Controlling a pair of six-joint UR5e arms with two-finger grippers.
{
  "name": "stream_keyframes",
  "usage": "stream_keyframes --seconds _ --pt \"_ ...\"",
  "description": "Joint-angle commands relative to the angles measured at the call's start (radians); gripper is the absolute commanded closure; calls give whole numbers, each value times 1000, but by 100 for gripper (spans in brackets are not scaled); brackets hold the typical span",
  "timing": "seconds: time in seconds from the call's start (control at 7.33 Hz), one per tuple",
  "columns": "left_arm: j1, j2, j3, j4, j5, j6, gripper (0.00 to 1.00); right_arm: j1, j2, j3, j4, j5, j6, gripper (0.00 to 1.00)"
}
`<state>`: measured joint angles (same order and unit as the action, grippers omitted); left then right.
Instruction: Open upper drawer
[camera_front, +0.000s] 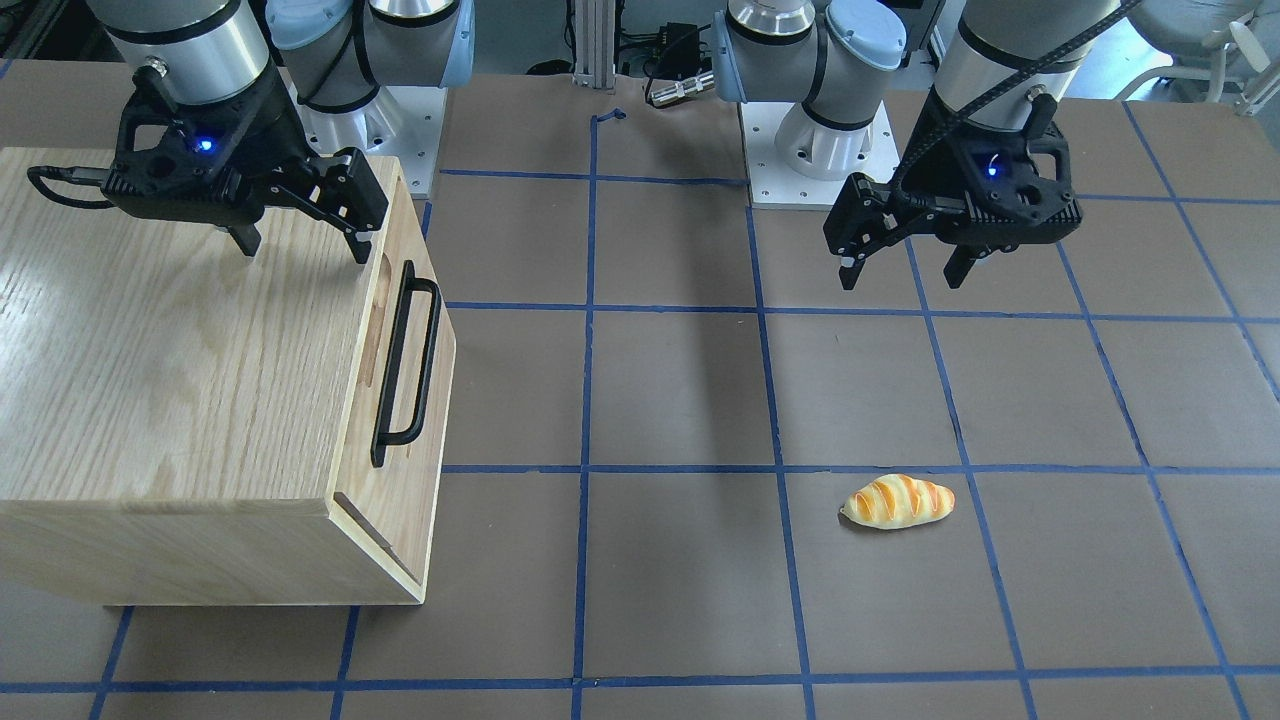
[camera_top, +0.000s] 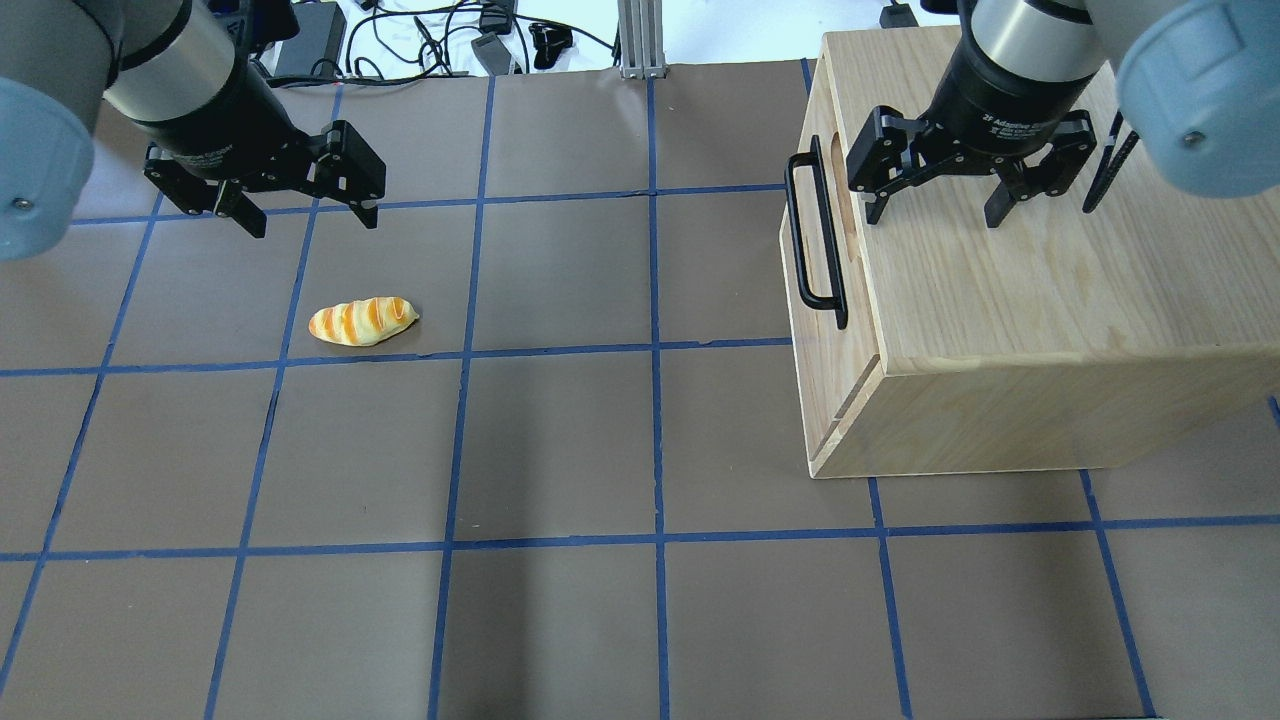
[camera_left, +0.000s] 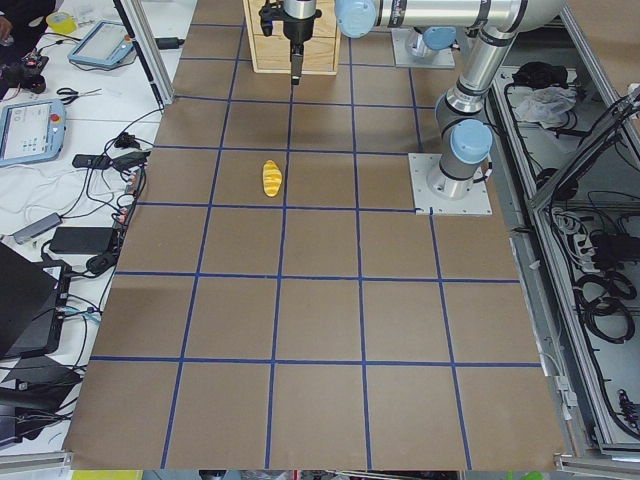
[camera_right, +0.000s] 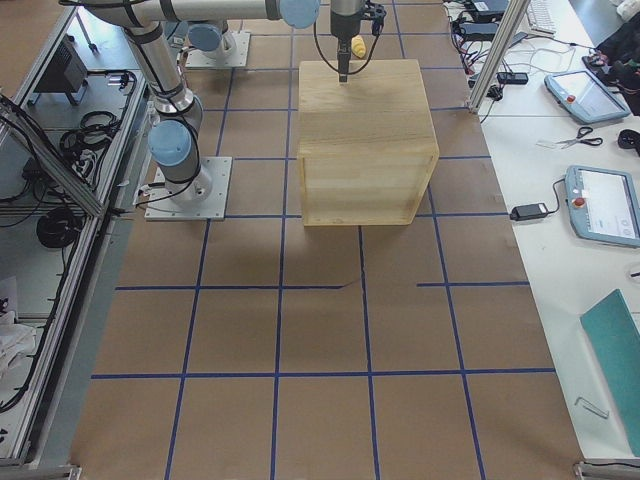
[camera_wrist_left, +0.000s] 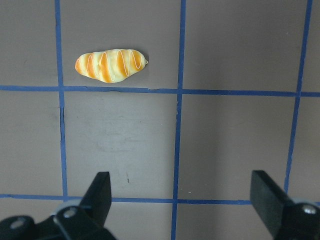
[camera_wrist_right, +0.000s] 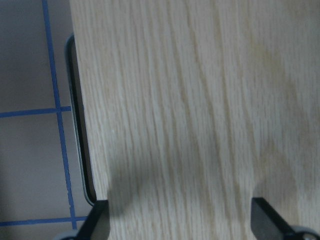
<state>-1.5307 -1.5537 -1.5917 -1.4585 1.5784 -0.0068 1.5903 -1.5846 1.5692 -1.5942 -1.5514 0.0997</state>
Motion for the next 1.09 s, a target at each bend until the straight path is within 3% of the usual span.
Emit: stream_keyframes --seconds 0.0,0.41,0.55,0.68,0.95 --pt "12 -12 4 4 -8 -1 0 0 0 0 -1 -1 0 0" --pt "14 -34 0 17 -9 -4 0 0 0 0 0 0 0 0" --pt "6 -61 1 89 -26 -19 0 0 0 0 -1 0 0 0" --pt "-11 -83 3 152 -140 -89 0 0 0 0 -1 0 0 0" --pt "-93 -123 9 207 -179 -134 0 0 0 0 -1 0 0 0"
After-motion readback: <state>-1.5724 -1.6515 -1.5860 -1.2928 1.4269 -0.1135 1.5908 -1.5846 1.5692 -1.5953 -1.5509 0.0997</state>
